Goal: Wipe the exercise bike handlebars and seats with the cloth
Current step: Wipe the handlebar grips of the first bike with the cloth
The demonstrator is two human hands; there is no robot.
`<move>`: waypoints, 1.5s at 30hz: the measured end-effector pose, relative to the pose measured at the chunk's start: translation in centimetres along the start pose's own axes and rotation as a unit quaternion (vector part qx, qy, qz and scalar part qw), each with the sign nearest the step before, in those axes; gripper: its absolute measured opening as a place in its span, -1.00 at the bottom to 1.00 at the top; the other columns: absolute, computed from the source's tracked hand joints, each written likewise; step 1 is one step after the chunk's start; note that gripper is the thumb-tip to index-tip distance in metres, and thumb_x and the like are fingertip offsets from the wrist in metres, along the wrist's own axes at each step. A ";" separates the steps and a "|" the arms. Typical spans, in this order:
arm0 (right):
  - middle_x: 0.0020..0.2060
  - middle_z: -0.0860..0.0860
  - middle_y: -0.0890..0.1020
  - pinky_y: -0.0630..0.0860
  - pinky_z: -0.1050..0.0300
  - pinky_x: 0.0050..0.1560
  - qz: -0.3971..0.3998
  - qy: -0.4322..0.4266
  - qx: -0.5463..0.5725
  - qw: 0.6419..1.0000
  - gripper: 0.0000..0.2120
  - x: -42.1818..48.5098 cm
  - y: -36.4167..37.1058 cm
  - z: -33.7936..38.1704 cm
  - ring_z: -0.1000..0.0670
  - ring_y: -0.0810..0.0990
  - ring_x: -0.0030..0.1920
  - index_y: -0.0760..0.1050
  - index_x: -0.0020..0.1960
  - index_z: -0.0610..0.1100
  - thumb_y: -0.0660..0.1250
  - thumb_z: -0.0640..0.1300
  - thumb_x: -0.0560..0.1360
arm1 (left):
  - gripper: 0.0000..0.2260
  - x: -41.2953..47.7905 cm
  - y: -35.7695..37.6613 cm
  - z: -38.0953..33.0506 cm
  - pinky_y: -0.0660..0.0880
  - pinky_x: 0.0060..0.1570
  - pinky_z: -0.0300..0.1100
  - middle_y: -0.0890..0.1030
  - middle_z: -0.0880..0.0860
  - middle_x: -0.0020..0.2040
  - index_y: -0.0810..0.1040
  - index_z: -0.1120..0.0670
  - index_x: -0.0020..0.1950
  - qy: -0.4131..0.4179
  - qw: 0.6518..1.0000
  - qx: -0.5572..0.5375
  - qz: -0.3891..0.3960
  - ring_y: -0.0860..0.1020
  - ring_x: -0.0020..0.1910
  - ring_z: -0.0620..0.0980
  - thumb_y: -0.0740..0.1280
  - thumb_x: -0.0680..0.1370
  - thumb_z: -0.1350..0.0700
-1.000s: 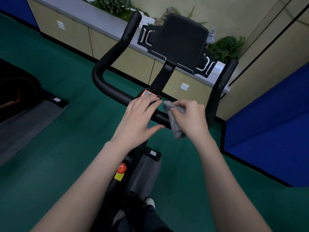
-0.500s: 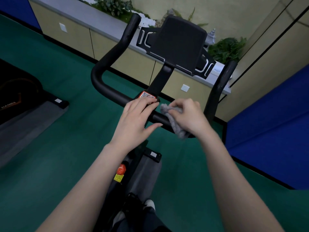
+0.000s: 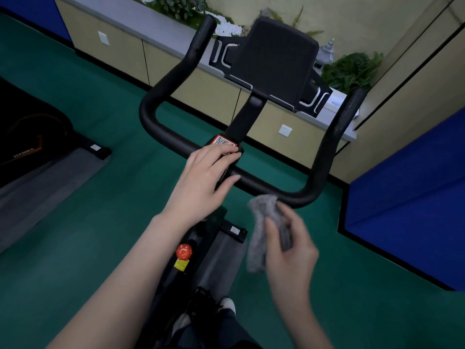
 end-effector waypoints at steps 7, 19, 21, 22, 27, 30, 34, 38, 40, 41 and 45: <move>0.14 -0.12 0.62 0.48 0.00 0.28 -0.025 0.298 0.217 0.929 -0.77 0.3 5.3 -1.9 0.00 0.60 0.16 0.51 0.21 -0.21 0.27 -0.24 0.57 | -0.75 0.4 -0.6 -0.1 0.18 0.28 -0.21 0.52 0.02 0.25 0.55 0.17 0.25 -0.019 0.998 -0.049 0.020 0.40 0.28 0.02 0.27 0.59 0.16; 0.20 -0.17 0.56 0.39 -0.10 0.36 -0.011 0.332 0.461 0.823 -0.74 2.2 9.0 1.8 -0.11 0.54 0.24 0.44 0.22 -0.25 0.22 -0.40 0.55 | -0.75 0.5 -1.6 0.4 0.30 0.35 0.05 0.50 0.03 0.31 0.54 0.18 0.26 -0.004 0.995 -0.080 0.061 0.40 0.34 0.02 0.24 0.60 0.19; 0.19 -0.18 0.57 0.44 -0.07 0.31 -0.018 0.346 0.470 0.812 -0.75 2.3 8.2 1.7 -0.11 0.56 0.21 0.45 0.20 -0.25 0.23 -0.40 0.55 | -0.75 0.4 -1.5 0.4 0.30 0.36 0.05 0.49 0.04 0.31 0.54 0.19 0.26 0.000 0.996 -0.075 0.054 0.41 0.34 0.03 0.25 0.60 0.19; 0.18 -0.21 0.58 0.48 -0.05 0.26 -0.029 0.357 0.476 0.803 -0.74 2.2 7.6 1.6 -0.12 0.57 0.18 0.44 0.22 -0.28 0.23 -0.41 0.55 | -0.74 0.3 -1.4 0.4 0.29 0.36 0.04 0.49 0.04 0.31 0.54 0.19 0.27 0.003 0.996 -0.070 0.052 0.41 0.34 0.03 0.25 0.60 0.20; 0.12 -0.20 0.61 0.58 0.09 0.07 -0.095 0.362 0.492 0.786 -0.74 2.0 4.7 0.2 -0.09 0.62 0.10 0.46 0.23 -0.33 0.21 -0.42 0.55 | -0.73 0.1 -1.3 0.4 0.27 0.38 -0.01 0.48 0.05 0.33 0.52 0.18 0.29 0.012 0.998 -0.047 0.051 0.39 0.35 0.04 0.27 0.59 0.18; 0.06 -0.21 0.62 0.60 0.14 -0.02 -0.083 0.351 0.486 0.796 -0.82 2.1 5.2 0.6 -0.07 0.63 0.02 0.49 0.13 -0.31 0.22 -0.40 0.55 | -0.71 -0.1 -1.0 -0.2 0.26 0.36 -0.02 0.48 0.09 0.32 0.52 0.19 0.28 0.041 0.998 0.015 0.041 0.39 0.36 0.09 0.30 0.58 0.15; -0.01 -0.23 0.61 0.54 0.01 0.10 -0.032 0.355 0.479 0.802 -0.87 2.4 6.4 1.6 -0.09 0.62 -0.06 0.48 -0.03 -0.24 0.22 -0.42 0.54 | -0.70 0.4 -0.3 -1.5 0.27 0.34 -0.04 0.52 0.09 0.28 0.52 0.18 0.28 0.091 0.993 0.051 0.048 0.43 0.34 0.09 0.30 0.57 0.12; -0.16 -0.16 0.64 0.62 0.11 -0.05 -0.044 0.349 0.484 0.801 -0.88 2.7 4.3 0.4 -0.03 0.65 -0.16 0.50 -0.03 -0.30 0.21 -0.42 0.54 | -0.66 1.1 0.2 -1.8 0.30 0.33 -0.01 0.58 0.05 0.19 0.53 0.16 0.28 0.088 0.992 0.034 0.081 0.50 0.23 0.08 0.36 0.54 0.07; -0.25 -0.08 0.65 0.61 0.22 -0.20 -0.068 0.337 0.481 0.806 -0.88 2.8 2.6 -0.5 0.05 0.66 -0.25 0.51 -0.01 -0.32 0.21 -0.43 0.54 | -0.65 1.0 0.5 -1.7 0.28 0.33 -0.03 0.61 0.03 0.14 0.56 0.14 0.25 0.098 0.991 0.046 0.079 0.54 0.17 0.05 0.38 0.52 0.01; -0.27 -0.05 0.65 0.60 0.25 -0.23 -0.080 0.333 0.481 0.807 -0.87 2.8 1.9 -0.9 0.08 0.66 -0.26 0.51 0.00 -0.31 0.21 -0.42 0.54 | -0.64 0.9 0.7 -1.7 0.27 0.33 -0.04 0.62 0.01 0.12 0.57 0.13 0.24 0.103 0.991 0.054 0.073 0.55 0.14 0.04 0.37 0.52 -0.03; -0.30 0.00 0.68 0.59 0.25 -0.22 -0.063 0.320 0.462 0.824 -0.87 2.9 1.8 -1.0 0.09 0.66 -0.26 0.51 -0.01 -0.29 0.21 -0.40 0.55 | -0.61 0.7 1.5 -1.8 0.31 0.29 -0.04 0.64 -0.03 0.01 0.63 0.06 0.17 0.106 0.990 0.091 0.031 0.56 0.02 0.02 0.32 0.50 -0.17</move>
Point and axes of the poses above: each hand's wrist, its own x-axis towards the middle knuckle, its own y-axis out of the palm, z = x × y, the point moved 1 cm from there along x, towards the middle knuckle
